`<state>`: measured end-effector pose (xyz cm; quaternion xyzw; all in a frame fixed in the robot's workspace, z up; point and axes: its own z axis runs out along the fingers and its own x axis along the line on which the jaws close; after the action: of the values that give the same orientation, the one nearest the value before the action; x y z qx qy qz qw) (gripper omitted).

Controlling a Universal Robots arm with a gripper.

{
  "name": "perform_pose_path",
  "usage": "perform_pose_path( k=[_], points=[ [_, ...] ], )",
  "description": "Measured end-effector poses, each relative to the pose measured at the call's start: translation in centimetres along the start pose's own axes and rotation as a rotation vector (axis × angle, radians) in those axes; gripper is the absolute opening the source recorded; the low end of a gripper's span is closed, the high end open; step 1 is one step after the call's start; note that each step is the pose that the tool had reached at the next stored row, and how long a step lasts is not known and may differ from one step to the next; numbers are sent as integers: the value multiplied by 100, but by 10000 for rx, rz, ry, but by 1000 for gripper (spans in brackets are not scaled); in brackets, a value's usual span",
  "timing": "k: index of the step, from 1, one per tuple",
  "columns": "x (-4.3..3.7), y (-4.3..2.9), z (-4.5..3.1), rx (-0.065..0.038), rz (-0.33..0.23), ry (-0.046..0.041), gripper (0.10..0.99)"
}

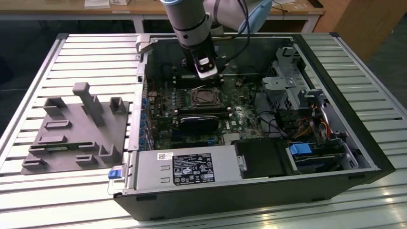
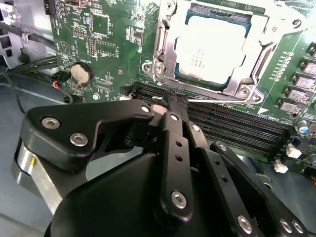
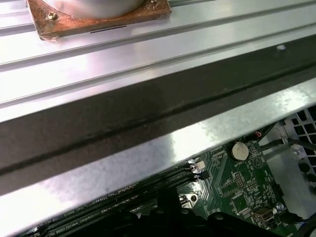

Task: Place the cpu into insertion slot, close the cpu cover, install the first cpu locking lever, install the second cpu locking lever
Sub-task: 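Install the first cpu locking lever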

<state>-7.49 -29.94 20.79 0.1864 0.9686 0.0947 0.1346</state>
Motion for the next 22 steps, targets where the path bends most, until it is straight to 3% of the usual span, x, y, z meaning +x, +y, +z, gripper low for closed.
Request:
perform_pose_path(
  k=[6,13,22],
  points=[
    [6,11,4,27,-55,-5,102],
    [30,33,20,225,-211,-65,102],
    [53,39,45,323,-317,-95,102]
  ],
)
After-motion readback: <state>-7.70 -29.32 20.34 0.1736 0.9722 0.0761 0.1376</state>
